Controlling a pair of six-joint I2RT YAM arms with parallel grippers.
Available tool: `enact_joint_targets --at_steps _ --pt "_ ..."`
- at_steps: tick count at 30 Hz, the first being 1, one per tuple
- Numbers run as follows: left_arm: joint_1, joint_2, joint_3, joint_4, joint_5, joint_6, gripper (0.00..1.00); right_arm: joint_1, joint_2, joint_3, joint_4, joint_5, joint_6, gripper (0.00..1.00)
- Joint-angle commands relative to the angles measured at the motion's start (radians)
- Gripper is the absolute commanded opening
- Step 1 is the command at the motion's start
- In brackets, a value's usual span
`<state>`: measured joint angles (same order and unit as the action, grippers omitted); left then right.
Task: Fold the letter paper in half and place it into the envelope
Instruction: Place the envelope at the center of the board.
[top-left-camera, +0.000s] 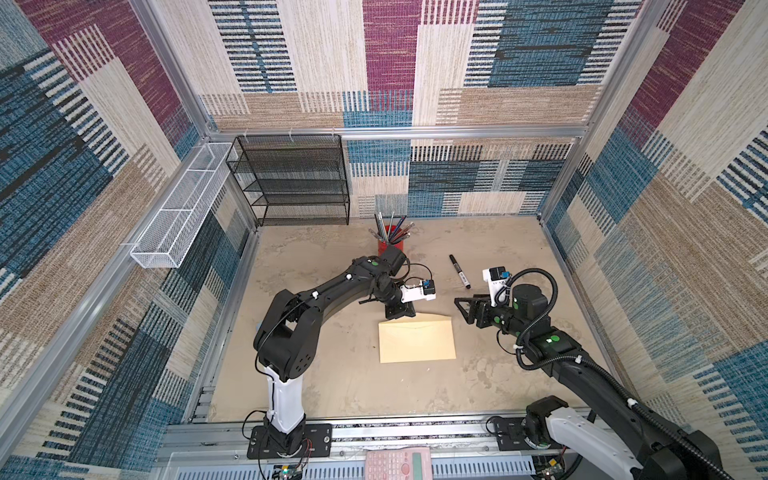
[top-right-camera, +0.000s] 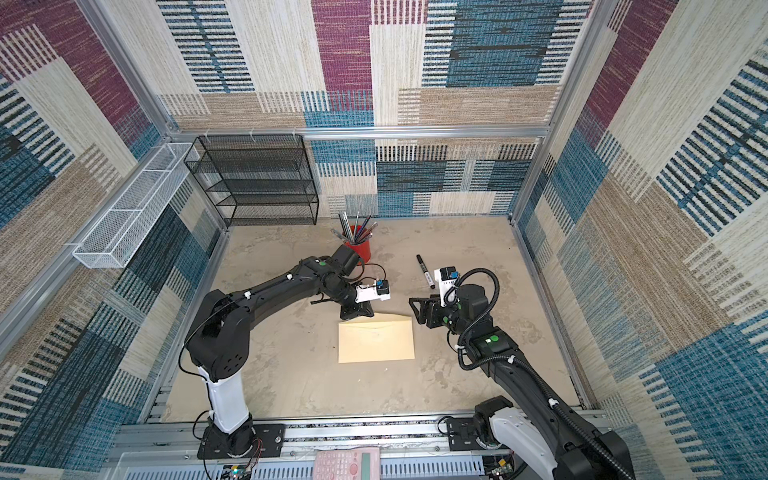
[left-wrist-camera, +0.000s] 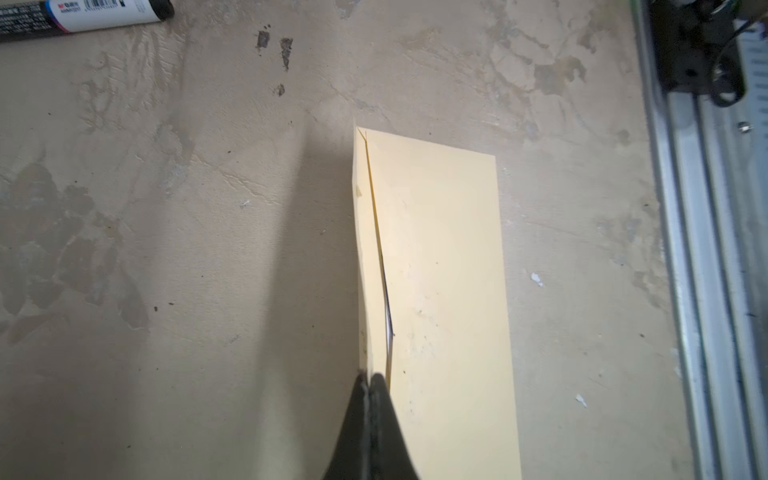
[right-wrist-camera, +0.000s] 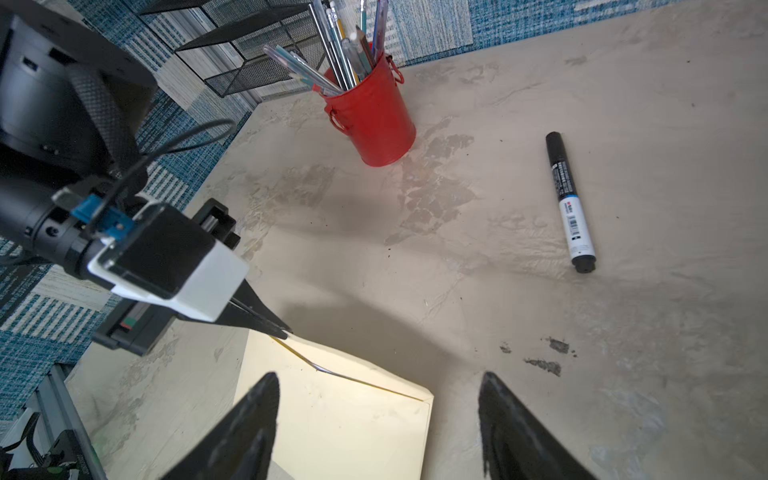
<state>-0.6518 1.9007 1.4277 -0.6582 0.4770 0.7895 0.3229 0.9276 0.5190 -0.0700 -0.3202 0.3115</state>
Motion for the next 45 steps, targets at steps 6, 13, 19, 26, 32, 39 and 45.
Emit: enact_joint_targets --at_steps 6,13,19,26,32,39,45 --pt "-0.065 -0.056 -0.183 0.408 -0.207 -0.108 0.00 -0.004 0.037 -0.029 0.051 -0.033 0.084 0.78" --pt "-0.122 -0.063 -0.302 0.599 -0.335 -0.136 0.00 0.002 0.088 -0.066 0.036 -0.140 0.148 0.75" --pt "-0.153 -0.074 -0.388 0.759 -0.410 -0.162 0.00 0.026 0.083 -0.175 0.123 -0.164 0.283 0.68" --pt "-0.168 -0.073 -0.436 0.804 -0.400 -0.161 0.00 0.042 0.097 -0.182 0.141 -0.107 0.313 0.65" --pt "-0.173 -0.073 -0.483 0.872 -0.381 -0.176 0.00 0.034 0.173 -0.143 0.259 -0.074 0.390 0.64" --pt "-0.172 -0.056 -0.511 0.937 -0.346 -0.191 0.00 0.015 0.362 -0.075 0.421 -0.132 0.425 0.55" --pt "-0.174 -0.055 -0.510 0.924 -0.333 -0.190 0.00 0.016 0.475 0.003 0.452 -0.161 0.416 0.45"
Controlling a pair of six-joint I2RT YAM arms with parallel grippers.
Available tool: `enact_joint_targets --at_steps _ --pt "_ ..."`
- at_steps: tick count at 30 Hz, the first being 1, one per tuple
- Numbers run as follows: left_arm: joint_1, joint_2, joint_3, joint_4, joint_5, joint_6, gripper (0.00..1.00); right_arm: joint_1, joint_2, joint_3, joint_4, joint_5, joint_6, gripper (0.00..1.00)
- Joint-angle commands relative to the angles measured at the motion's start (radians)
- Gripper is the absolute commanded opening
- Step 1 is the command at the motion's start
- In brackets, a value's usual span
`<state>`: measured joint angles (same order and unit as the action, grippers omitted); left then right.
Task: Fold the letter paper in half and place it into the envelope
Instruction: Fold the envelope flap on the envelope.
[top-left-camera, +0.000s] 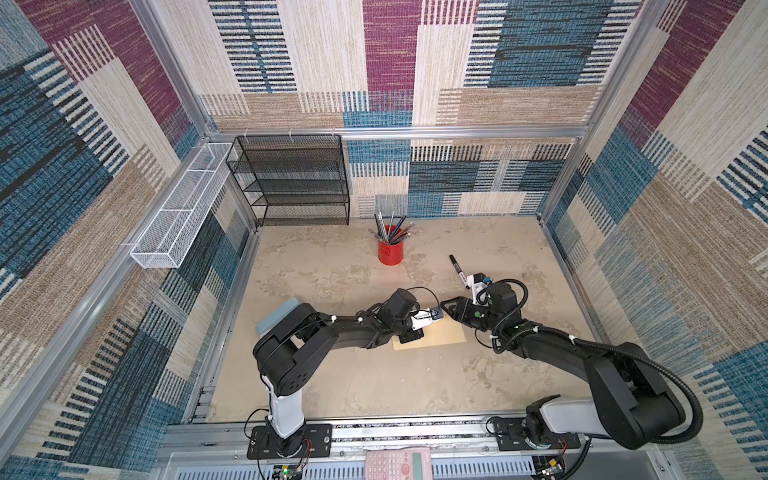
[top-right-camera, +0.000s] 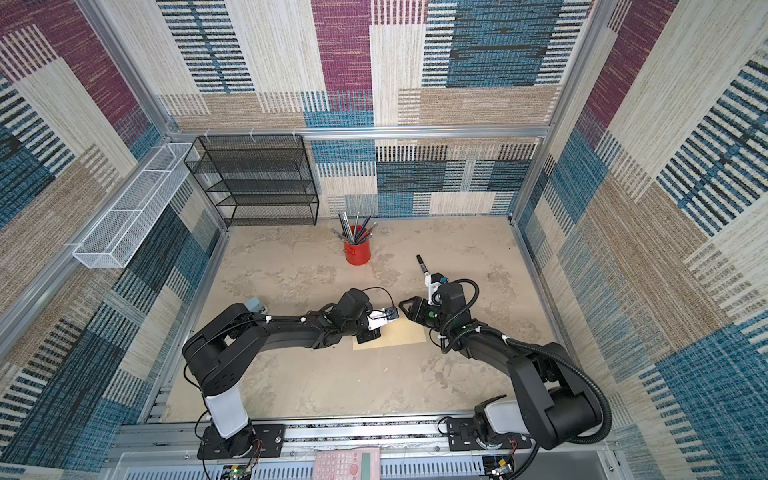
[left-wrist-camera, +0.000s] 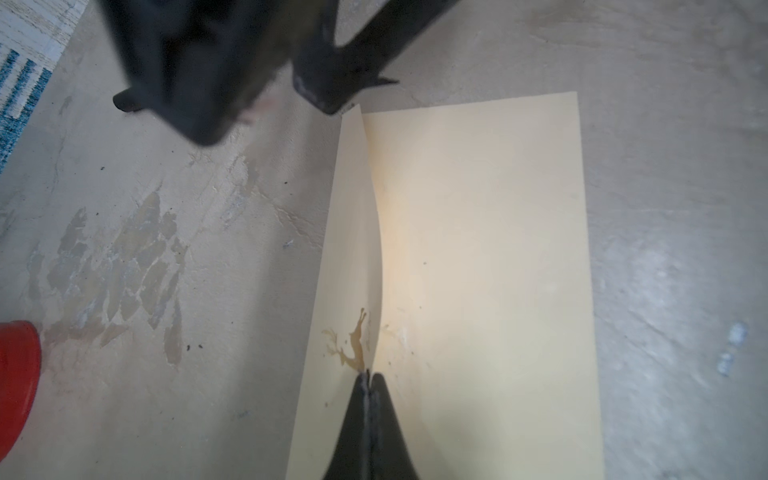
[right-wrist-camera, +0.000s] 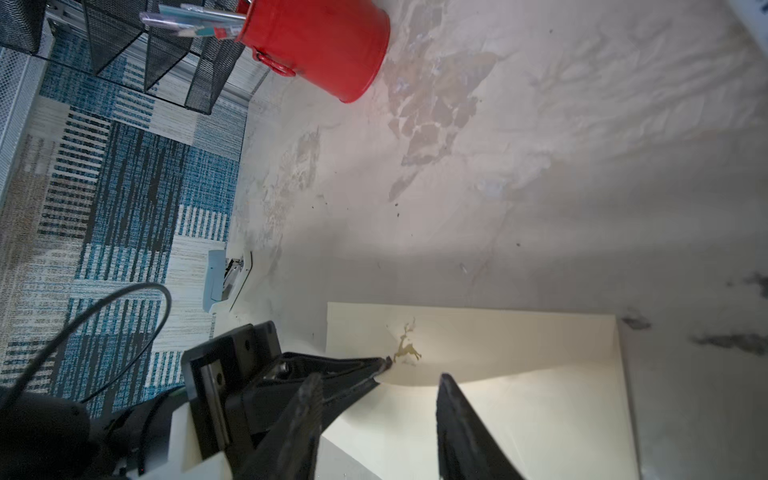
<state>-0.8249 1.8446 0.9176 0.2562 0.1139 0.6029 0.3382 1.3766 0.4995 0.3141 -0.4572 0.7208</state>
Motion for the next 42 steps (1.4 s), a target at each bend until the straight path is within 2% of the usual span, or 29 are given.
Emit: enact_joint_targets --at_steps 1,8,16,20,22,23,25,26,33,37,42 --pt "-0.001 0.003 0.006 -0.001 0.030 -0.005 0.00 0.001 0.040 0.028 0.071 -0.027 0.008 0.45" --pt "-0.001 0.014 0.028 -0.027 0.033 -0.009 0.00 0.023 0.136 0.023 0.122 -0.038 0.029 0.41" --pt "-0.001 0.013 0.046 -0.054 0.014 0.005 0.01 0.093 0.224 0.030 0.171 -0.021 0.067 0.39" --pt "-0.003 0.010 0.055 -0.078 0.022 0.014 0.15 0.099 0.242 0.011 0.186 -0.013 0.083 0.38" --pt "-0.002 0.006 0.055 -0.087 0.024 0.015 0.37 0.099 0.242 0.005 0.180 -0.006 0.080 0.38" --pt "-0.003 0.004 0.055 -0.089 0.027 0.015 0.41 0.099 0.243 0.004 0.178 -0.002 0.080 0.38" --pt "-0.003 -0.004 0.053 -0.092 0.031 0.011 0.56 0.099 0.248 0.000 0.179 0.000 0.080 0.37" --pt "-0.003 -0.009 0.051 -0.089 0.033 0.004 0.59 0.099 0.252 -0.003 0.181 0.001 0.080 0.37" --pt "0.001 -0.104 -0.011 -0.007 0.067 -0.068 0.62 0.099 0.298 -0.010 0.215 0.001 0.097 0.38" --pt "0.012 -0.157 -0.048 0.045 0.071 -0.168 0.62 0.099 0.304 -0.021 0.224 0.011 0.101 0.38" --pt "0.025 -0.124 -0.051 0.050 0.025 -0.243 0.62 0.099 0.294 -0.034 0.227 0.017 0.104 0.38"
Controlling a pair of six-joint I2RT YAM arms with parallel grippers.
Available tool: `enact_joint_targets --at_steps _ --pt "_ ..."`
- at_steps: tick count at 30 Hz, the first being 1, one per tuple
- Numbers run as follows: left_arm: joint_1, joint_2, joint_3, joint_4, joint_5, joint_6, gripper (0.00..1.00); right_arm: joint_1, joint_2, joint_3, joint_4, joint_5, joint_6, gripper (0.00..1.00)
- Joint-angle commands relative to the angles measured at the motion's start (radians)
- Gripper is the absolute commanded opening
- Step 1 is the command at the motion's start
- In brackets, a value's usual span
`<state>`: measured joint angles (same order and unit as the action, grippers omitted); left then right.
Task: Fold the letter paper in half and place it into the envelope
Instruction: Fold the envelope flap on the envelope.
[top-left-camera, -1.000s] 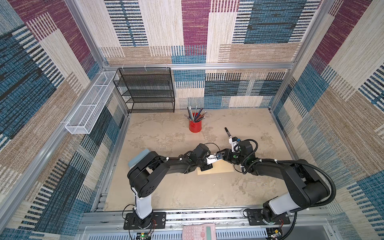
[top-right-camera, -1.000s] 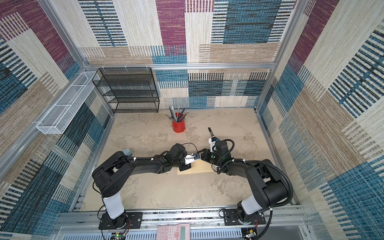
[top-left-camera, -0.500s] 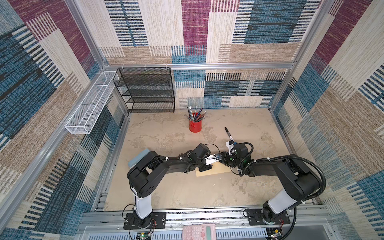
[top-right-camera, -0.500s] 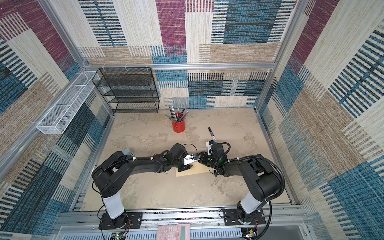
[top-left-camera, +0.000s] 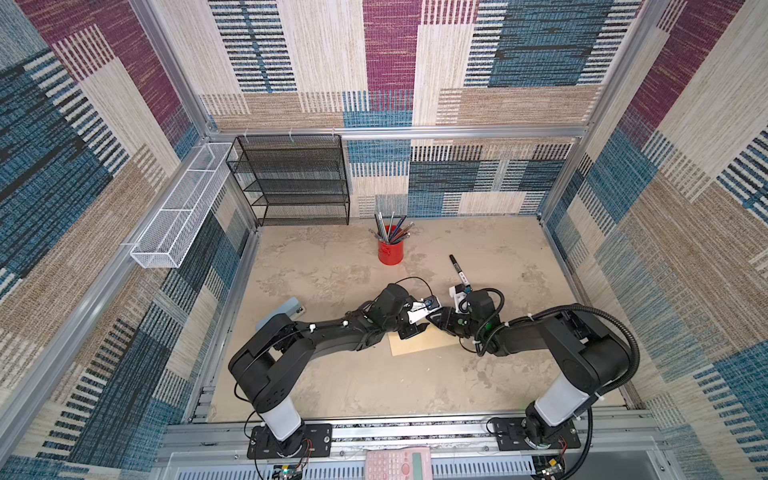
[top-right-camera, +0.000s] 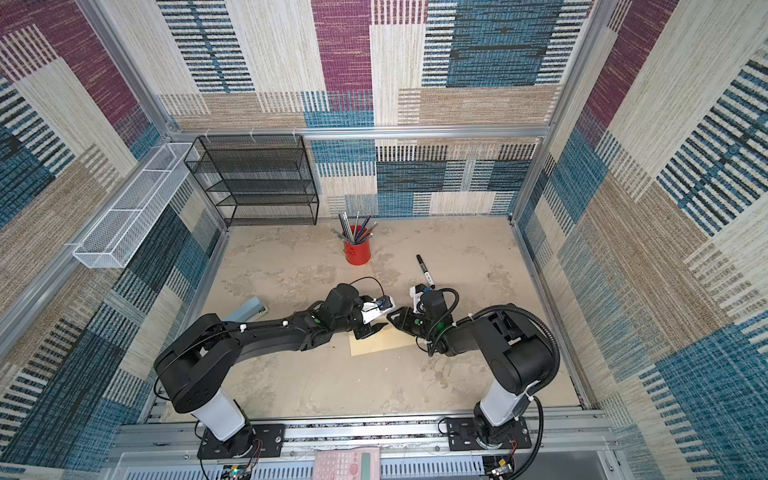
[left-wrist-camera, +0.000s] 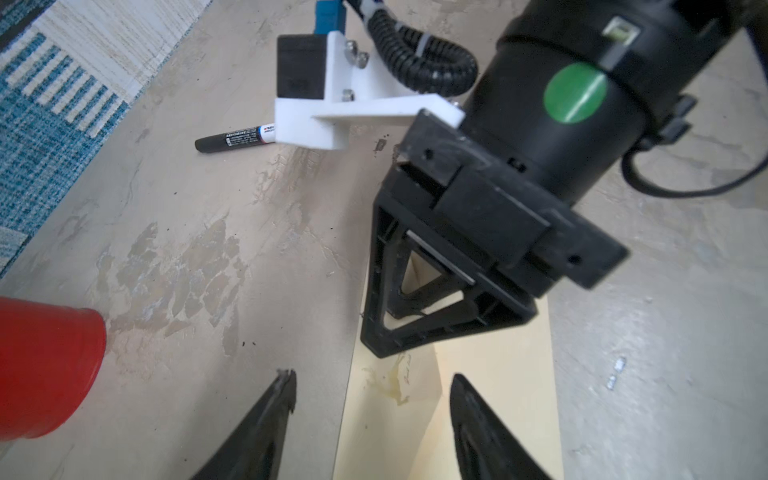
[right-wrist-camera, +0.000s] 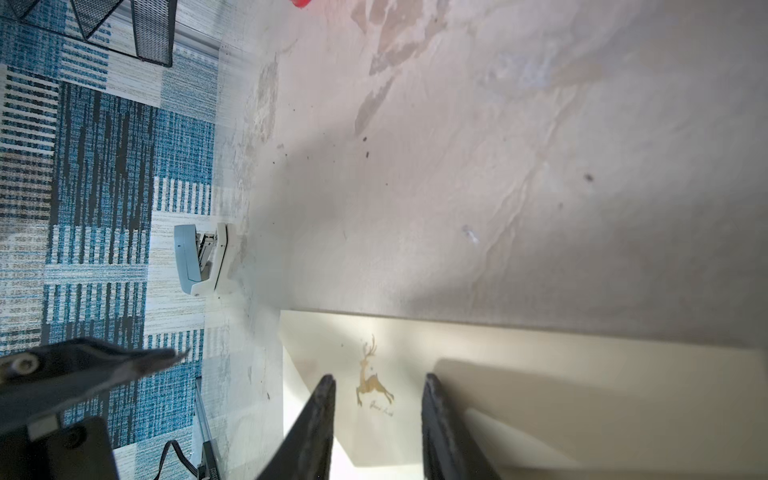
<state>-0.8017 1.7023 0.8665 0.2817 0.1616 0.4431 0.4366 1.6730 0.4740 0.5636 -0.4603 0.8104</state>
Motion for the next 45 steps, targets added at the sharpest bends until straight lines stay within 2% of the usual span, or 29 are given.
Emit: enact_joint_targets --at_steps 1,9,17,26,37,45 --pt "0.001 0.034 0.009 0.018 -0.033 -0.094 0.61 0.001 -0.005 -0.011 -0.021 0.021 0.016 0.38" --pt "-0.002 0.099 0.019 0.017 -0.103 -0.116 0.61 0.001 -0.021 -0.027 -0.016 0.036 0.026 0.38" --pt "-0.014 0.147 0.040 -0.049 -0.221 -0.053 0.61 0.001 -0.019 -0.026 -0.015 0.042 0.029 0.37" --pt "-0.057 0.163 0.039 -0.108 -0.263 0.025 0.61 0.001 -0.011 -0.025 -0.008 0.050 0.037 0.37" --pt "-0.055 0.110 -0.066 -0.075 -0.328 0.001 0.62 -0.001 -0.007 -0.040 -0.004 0.068 0.052 0.36" --pt "-0.014 0.019 -0.124 -0.042 -0.317 -0.087 0.62 -0.001 -0.011 -0.041 -0.010 0.073 0.052 0.36"
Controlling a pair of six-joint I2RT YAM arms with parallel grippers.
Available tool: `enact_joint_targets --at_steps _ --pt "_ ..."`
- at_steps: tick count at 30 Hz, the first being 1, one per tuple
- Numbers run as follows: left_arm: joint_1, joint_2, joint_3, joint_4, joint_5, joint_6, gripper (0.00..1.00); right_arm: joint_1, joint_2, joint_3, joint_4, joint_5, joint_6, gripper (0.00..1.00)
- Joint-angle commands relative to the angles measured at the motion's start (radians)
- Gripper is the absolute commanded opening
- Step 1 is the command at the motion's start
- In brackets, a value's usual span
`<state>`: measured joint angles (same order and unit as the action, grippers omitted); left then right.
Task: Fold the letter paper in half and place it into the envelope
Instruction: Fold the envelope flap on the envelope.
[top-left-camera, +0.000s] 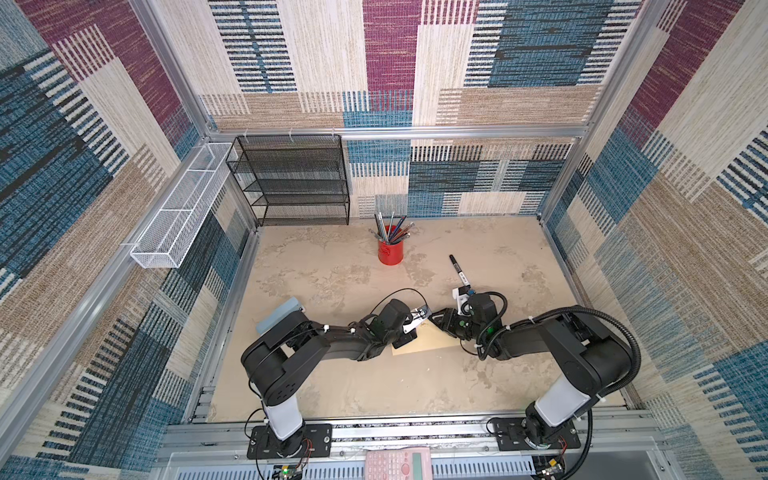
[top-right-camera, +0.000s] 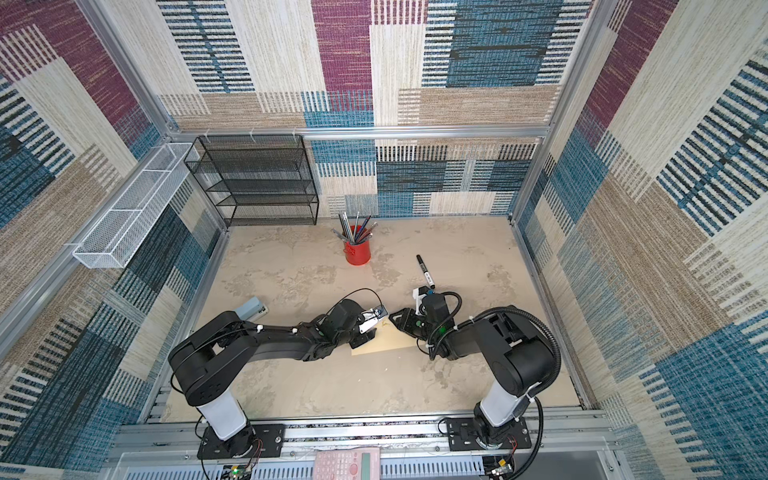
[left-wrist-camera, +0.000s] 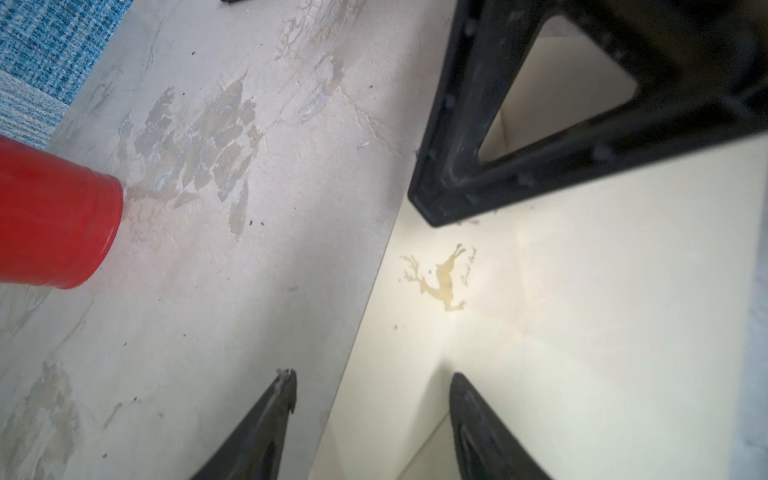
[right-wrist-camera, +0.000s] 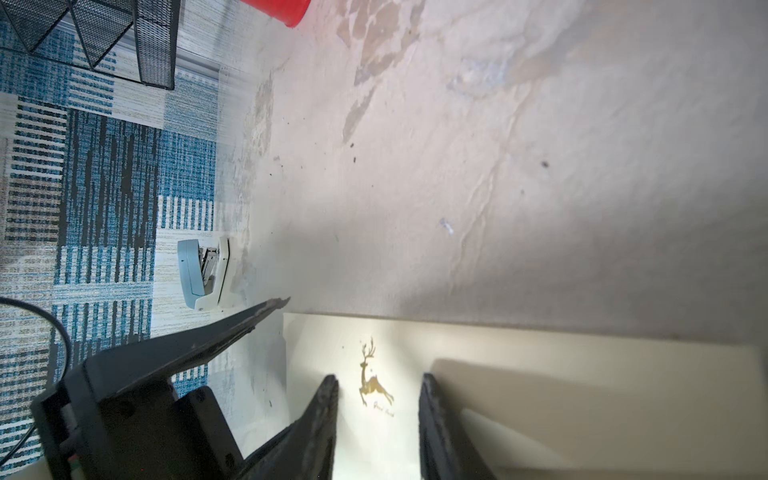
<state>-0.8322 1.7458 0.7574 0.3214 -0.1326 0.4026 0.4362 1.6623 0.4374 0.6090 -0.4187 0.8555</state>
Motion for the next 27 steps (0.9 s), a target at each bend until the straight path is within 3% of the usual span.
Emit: enact_joint_targets --at_steps 1,5,13,19,27 --pt "0.027 -0.037 -0.017 -0.086 -0.018 -0.059 0.62 -0.001 -0.001 -0.003 -0.058 0.033 0.007 0.36" --pt "0.070 -0.079 -0.021 -0.109 0.008 -0.112 0.63 -0.002 -0.002 -0.005 -0.057 0.032 0.007 0.36" --pt "0.071 -0.195 0.028 -0.128 0.050 -0.091 0.63 -0.002 -0.007 0.000 -0.057 0.032 0.002 0.36" --pt "0.045 -0.086 0.137 -0.145 0.102 -0.064 0.62 -0.002 0.000 0.001 -0.048 0.031 0.007 0.36" --pt "0.027 0.002 0.118 -0.065 0.092 -0.120 0.62 -0.002 0.002 0.014 -0.054 0.028 0.007 0.35"
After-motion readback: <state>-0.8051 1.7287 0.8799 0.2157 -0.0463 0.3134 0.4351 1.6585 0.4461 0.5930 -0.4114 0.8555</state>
